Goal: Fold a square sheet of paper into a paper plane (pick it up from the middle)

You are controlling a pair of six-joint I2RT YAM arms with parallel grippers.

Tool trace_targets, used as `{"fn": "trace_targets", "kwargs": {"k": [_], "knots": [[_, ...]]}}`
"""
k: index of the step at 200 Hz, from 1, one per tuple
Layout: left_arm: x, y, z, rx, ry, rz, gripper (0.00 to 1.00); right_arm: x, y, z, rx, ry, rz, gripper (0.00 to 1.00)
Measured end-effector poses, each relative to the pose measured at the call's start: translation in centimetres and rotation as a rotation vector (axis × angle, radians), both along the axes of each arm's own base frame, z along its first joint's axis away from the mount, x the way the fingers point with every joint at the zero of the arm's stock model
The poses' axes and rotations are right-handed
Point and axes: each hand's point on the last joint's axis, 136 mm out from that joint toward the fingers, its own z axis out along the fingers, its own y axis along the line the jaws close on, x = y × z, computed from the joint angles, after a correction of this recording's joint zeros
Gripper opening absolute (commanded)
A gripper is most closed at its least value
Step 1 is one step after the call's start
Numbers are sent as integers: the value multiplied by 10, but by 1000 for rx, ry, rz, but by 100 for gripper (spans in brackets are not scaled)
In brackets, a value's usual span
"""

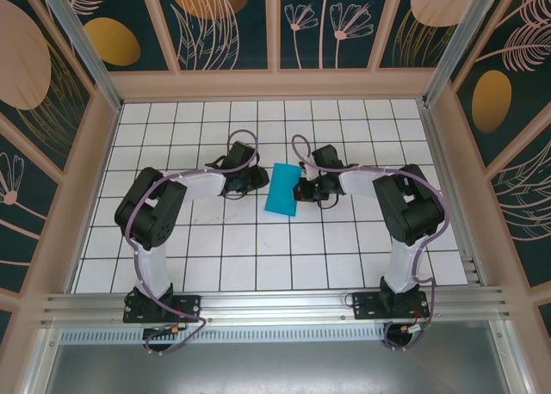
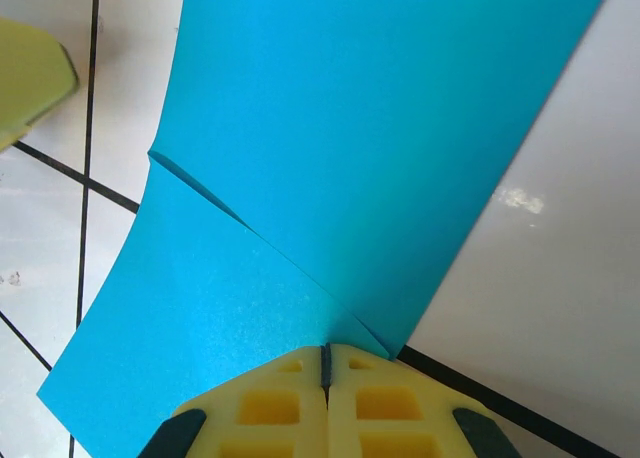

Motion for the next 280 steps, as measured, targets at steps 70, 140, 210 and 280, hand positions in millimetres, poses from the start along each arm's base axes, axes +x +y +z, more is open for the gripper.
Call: {"fn": "trace_targets", "kwargs": {"k": [70, 140, 210, 280], "knots": [[-25, -55, 29, -174, -26, -173, 14, 0, 0, 0, 0, 1, 0, 3], [-38, -59, -13, -146, 75, -192, 9, 0, 1, 1, 6, 6, 1, 4], [-39, -57, -19, -134, 85, -169, 5, -2, 0, 10, 11, 17, -9, 6], [-38, -57, -20, -113, 74, -141, 4, -24, 14, 56, 93, -32, 34, 8]]}}
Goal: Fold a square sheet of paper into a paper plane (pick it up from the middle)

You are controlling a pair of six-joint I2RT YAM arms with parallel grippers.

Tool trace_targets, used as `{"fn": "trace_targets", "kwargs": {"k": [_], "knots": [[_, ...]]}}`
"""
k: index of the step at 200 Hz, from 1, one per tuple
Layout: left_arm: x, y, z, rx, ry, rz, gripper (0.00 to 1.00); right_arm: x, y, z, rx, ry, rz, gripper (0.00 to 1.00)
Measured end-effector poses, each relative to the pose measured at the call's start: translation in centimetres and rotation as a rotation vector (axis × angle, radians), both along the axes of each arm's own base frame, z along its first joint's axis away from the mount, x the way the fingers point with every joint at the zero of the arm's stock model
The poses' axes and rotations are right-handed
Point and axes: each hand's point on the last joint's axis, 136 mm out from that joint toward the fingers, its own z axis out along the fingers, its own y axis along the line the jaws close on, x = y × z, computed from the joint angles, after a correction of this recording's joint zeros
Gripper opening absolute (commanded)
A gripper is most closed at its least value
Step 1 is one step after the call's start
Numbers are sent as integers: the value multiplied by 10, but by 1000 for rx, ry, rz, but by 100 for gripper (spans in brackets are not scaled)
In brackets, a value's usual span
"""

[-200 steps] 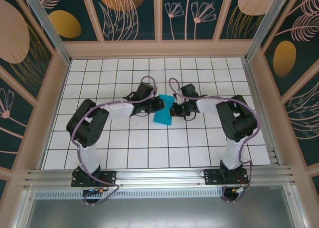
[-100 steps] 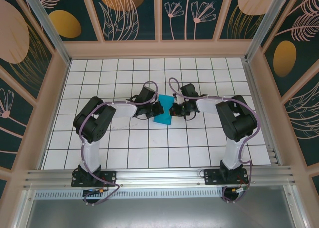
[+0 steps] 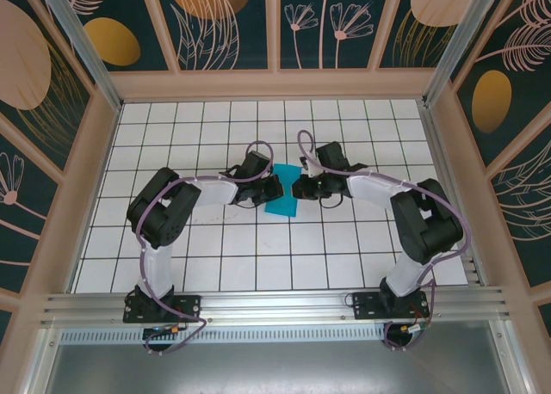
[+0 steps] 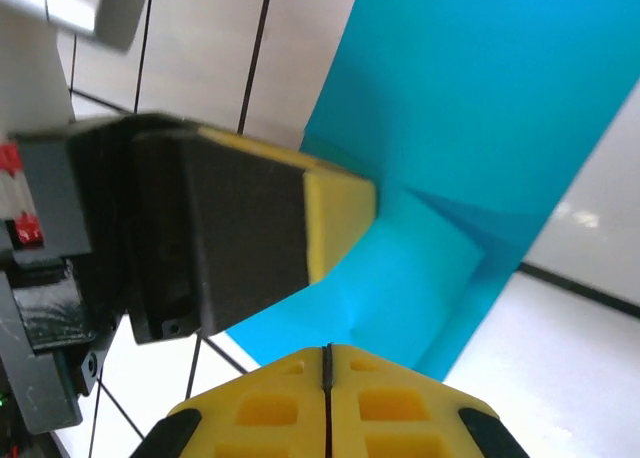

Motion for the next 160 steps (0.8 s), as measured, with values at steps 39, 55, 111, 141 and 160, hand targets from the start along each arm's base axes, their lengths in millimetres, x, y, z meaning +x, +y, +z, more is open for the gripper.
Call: {"fn": "trace_targets", "kwargs": {"k": [39, 55, 111, 141, 160], "knots": [[1, 2, 0, 7, -4, 10, 4, -31, 20, -14, -36, 50, 83, 7], [1, 2, 0, 6, -6, 13, 4, -36, 21, -20, -51, 69, 92, 7], [1, 2, -1, 12, -9, 17, 4, -39, 13, -44, -124, 114, 73, 5], [1, 2, -1, 14, -11, 19, 4, -37, 9, -48, -151, 116, 53, 5], [1, 2, -1, 16, -13, 20, 4, -37, 8, -48, -158, 115, 48, 5]]}}
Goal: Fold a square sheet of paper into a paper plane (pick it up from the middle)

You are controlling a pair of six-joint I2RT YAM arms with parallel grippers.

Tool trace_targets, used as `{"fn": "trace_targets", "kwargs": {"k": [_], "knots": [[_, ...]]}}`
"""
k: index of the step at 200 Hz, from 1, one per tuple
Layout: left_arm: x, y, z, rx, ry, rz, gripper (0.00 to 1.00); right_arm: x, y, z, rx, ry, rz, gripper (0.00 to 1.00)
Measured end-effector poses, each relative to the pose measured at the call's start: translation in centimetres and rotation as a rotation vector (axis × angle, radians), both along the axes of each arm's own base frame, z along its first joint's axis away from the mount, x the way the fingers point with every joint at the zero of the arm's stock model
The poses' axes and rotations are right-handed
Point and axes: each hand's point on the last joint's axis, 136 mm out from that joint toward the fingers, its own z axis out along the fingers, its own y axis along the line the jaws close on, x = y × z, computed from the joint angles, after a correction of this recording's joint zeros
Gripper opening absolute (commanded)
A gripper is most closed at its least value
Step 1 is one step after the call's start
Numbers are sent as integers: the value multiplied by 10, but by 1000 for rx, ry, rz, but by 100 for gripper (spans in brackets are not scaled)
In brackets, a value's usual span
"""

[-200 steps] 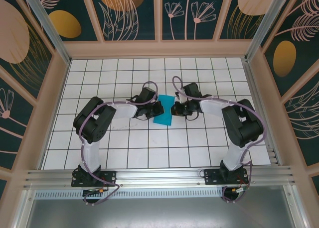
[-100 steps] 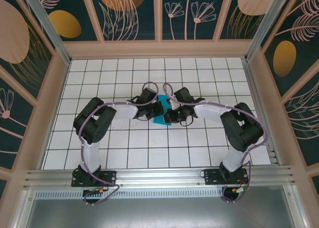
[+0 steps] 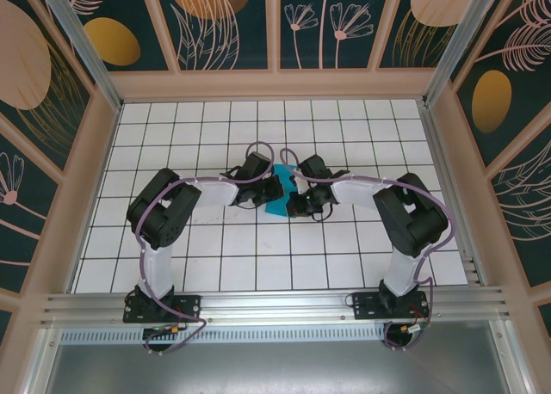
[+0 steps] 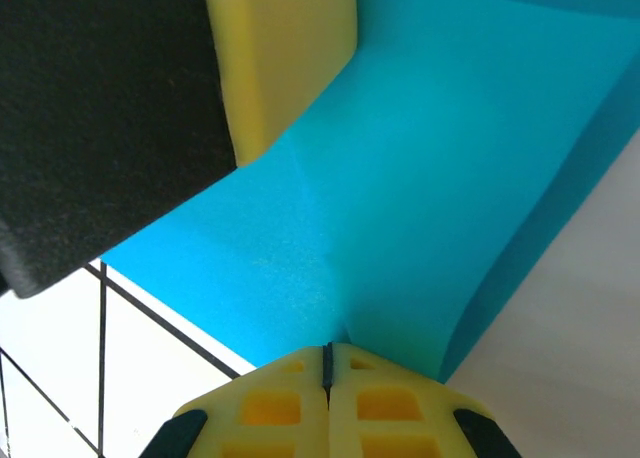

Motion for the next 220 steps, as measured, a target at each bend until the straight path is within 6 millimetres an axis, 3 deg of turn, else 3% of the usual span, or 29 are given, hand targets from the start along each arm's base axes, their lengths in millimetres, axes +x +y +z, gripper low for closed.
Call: {"fn": "trace_targets", "kwargs": {"k": [84, 165, 220], "knots": [[0, 0, 0, 1, 0, 3, 3, -5, -2, -2, 40, 44, -12, 5], [0, 0, 0, 1, 0, 3, 3, 13, 6, 16, 98, 25, -32, 5], [0, 0, 0, 1, 1, 4, 3, 10, 2, -2, 60, 60, -34, 5]]}}
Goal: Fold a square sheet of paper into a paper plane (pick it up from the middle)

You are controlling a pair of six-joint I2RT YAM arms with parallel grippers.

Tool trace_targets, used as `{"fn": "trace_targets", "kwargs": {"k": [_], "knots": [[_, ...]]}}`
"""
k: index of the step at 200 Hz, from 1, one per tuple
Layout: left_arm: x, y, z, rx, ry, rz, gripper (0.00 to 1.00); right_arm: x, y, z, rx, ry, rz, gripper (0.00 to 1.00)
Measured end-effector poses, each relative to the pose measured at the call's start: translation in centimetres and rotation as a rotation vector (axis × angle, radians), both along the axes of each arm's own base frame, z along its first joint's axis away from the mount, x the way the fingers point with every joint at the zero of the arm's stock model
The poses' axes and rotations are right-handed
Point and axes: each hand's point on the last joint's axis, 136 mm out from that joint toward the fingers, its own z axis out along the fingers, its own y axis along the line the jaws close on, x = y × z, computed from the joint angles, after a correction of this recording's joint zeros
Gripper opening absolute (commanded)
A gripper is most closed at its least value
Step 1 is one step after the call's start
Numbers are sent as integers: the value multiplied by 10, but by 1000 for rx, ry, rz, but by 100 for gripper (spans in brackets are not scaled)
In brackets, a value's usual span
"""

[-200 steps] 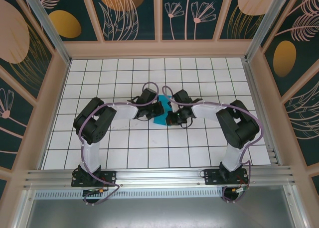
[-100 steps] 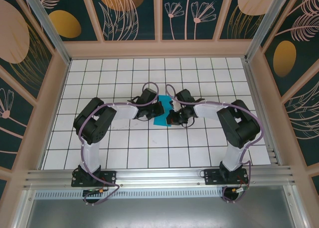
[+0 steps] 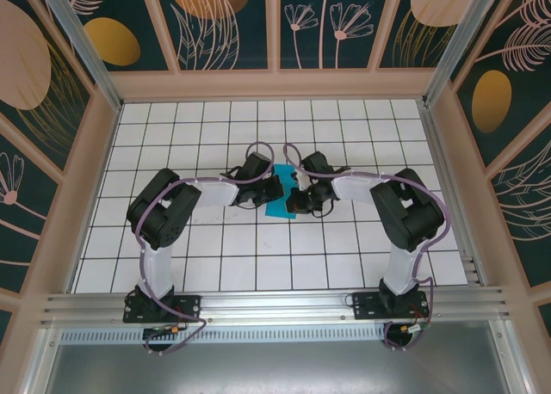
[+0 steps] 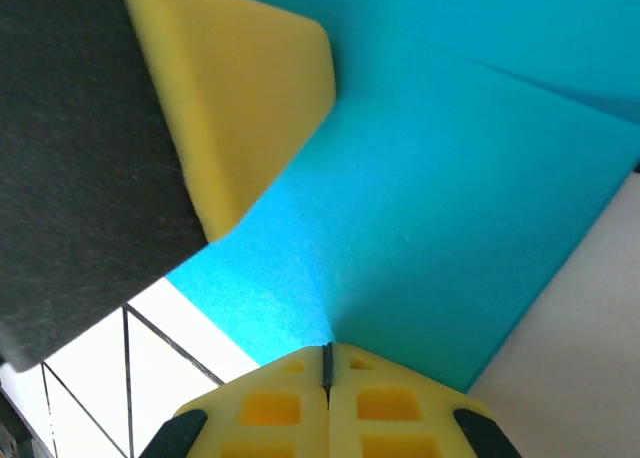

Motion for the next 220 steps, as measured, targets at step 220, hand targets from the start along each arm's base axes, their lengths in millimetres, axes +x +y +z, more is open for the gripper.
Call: {"fn": "trace_targets", "kwargs": {"k": [220], "knots": [[-1, 0, 0, 1, 2, 8, 3, 7, -18, 29, 86, -60, -86, 6]]}}
